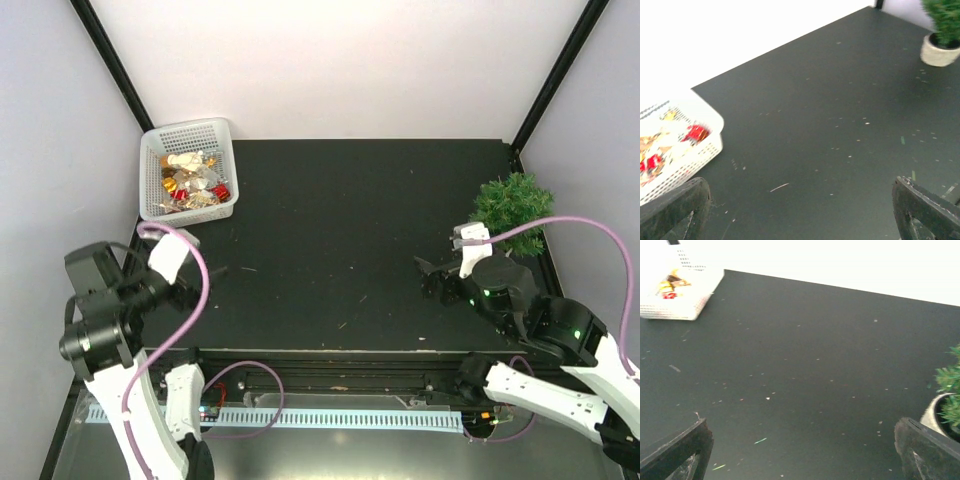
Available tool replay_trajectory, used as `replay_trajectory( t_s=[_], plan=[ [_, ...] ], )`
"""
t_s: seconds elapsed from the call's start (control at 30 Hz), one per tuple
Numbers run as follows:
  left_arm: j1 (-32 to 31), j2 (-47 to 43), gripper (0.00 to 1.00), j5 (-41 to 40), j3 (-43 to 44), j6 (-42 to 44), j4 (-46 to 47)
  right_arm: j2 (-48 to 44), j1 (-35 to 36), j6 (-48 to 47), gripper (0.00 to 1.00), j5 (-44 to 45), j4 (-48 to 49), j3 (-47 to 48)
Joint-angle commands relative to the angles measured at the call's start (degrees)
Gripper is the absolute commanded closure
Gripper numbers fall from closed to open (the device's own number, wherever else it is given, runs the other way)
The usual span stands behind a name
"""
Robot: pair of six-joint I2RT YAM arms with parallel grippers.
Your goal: Decorate the small christmas tree
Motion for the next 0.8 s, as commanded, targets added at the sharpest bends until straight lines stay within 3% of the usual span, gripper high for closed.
replay_trajectory(
  t_s=[0.0,0.13,0.3,0.5,0.63,0.77],
  plan=[
    [-0.31,6.00,0.01,-9.38,1.58,-6.72,8.42,3.58,-0.12,0.19,0.00,9.05,0.95,2.33],
    [-0.86,10.76,0.02,-14.40,0.00,-8.76,12.41,9.70,-4.93,0.45,0.00,10.69,0.85,5.76],
    [-4.66,13.24,0.02,-20.15,-3.48,-10.36,17.61,12.71,-23.65,-1.74,0.00,2.27,5.92,9.87],
    [-12.82,13.51,0.02,-21.80,-9.45,-14.19,21.63,21.27,-28.84,0.15,0.00,10.50,8.06,18.18],
    [-18.02,13.53,0.01,-22.58,-13.35,-16.24,24.13,23.38,-37.34,2.83,0.00,6.89,10.12,19.47],
    [-19.23,14.02,0.01,-19.75,-15.64,-17.39,25.69,25.63,-42.72,3.94,0.00,3.85,9.81,18.98]
  ],
)
